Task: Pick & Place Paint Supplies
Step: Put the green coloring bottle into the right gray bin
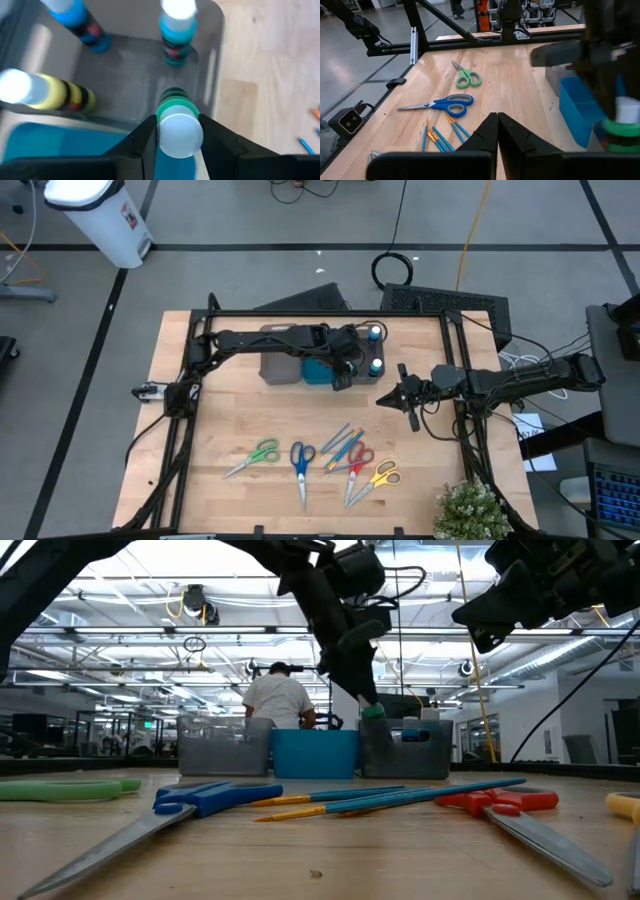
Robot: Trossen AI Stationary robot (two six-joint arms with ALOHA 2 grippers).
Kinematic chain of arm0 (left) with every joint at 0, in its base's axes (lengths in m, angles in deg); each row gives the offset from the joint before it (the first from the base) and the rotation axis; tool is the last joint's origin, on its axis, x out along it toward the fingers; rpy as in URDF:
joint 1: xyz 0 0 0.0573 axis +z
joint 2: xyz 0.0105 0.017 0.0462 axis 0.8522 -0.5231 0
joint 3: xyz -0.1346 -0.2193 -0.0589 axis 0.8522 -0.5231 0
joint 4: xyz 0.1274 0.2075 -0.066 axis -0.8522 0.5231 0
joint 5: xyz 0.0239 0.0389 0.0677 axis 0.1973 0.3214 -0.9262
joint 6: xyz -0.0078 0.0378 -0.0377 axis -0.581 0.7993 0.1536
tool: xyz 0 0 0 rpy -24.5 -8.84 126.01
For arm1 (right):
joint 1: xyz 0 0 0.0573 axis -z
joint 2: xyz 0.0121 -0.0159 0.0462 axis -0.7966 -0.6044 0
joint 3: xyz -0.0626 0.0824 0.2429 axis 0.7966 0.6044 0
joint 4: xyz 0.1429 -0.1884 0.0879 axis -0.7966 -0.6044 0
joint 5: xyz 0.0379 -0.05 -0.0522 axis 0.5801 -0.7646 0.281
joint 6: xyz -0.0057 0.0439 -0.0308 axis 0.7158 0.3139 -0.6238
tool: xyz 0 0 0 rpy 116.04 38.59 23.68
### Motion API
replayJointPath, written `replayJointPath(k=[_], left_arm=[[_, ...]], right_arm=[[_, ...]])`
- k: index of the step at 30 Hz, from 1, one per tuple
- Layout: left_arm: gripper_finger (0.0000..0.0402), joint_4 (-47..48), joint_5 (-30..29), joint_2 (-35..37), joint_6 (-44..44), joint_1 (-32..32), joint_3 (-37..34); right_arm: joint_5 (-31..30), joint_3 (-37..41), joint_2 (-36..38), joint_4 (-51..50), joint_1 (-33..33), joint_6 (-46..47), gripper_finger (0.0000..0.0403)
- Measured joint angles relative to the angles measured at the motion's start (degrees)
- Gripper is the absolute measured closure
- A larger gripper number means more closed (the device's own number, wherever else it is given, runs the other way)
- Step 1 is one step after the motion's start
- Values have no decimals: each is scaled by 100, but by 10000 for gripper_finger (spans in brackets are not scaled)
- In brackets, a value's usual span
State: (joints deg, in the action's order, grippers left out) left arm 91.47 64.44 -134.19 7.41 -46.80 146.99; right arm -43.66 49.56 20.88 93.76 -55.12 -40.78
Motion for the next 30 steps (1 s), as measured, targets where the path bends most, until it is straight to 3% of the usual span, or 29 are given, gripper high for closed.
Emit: replayJointPath(k=[16,30], left_arm=[[269,-114,2,-333,7,-17,15],[205,-154,-7,-333,-94,-17,2]], right_arm=[[0,0,-2,-8,24,-2,403],[0,0,0,-4,24,-17,403]])
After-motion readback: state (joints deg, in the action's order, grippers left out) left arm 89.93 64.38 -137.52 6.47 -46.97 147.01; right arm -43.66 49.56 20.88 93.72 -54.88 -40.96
